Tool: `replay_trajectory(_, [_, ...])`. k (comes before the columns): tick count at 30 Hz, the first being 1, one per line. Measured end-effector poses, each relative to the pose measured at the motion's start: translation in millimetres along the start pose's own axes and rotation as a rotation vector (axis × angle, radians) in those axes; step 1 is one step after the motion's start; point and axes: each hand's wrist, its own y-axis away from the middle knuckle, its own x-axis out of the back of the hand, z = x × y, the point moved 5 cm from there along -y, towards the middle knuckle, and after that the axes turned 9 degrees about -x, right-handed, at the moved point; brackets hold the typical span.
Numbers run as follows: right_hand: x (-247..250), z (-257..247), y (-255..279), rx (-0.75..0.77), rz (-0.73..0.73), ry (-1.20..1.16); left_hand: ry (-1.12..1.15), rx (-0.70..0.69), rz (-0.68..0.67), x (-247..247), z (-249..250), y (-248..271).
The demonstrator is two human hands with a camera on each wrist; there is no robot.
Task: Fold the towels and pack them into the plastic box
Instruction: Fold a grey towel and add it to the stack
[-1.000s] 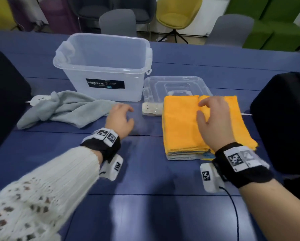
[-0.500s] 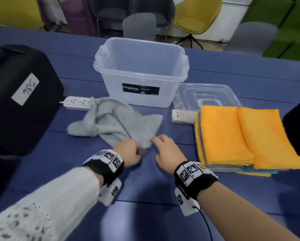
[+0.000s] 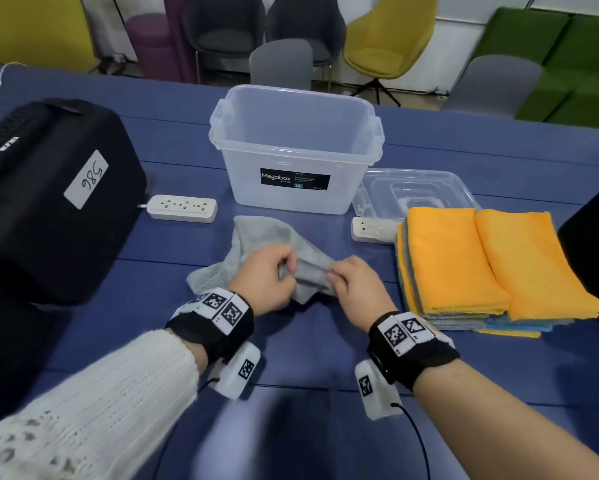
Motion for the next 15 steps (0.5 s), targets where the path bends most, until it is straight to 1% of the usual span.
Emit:
replay_trajectory(2, [22, -9, 1, 0.001, 0.068, -0.047, -0.095, -0.086, 0.103, 21, 17, -5])
replay_trajectory(3, [33, -15, 3, 0.015, 0.079, -0.088, -0.159, -0.138, 0.146, 32, 26, -7])
replay_trajectory(5, [58, -30, 8, 0.034, 0.085, -0.155, -0.273, -0.138, 0.203, 53, 40, -7])
replay_trajectory(6, [71, -36, 11, 0.032, 0.076, -0.183, -0.293, -0.099, 0.231, 63, 43, -6])
replay_trajectory(8, [98, -44, 19, 0.021, -0.007, -0.233, -0.253, -0.048, 0.311, 89, 46, -3])
replay_trajectory(10, [121, -48, 28, 0.000, -0.177, -0.195, -0.193, -0.042, 0.364, 114, 48, 1])
replay_trajectory(12, [143, -43, 42, -0.064, -0.355, -0.173, -0.080, -0.078, 0.345, 135, 53, 5])
replay_trajectory(13, [154, -40, 49, -0.087, -0.408, -0.182, -0.016, -0.101, 0.317, 144, 57, 8])
replay_trajectory(14, [167, -38, 54, -0.090, -0.432, -0.210, 0.033, -0.119, 0.294, 153, 61, 11])
replay_trajectory(15, [180, -37, 58, -0.074, -0.424, -0.268, 0.064, -0.134, 0.279, 161, 63, 15])
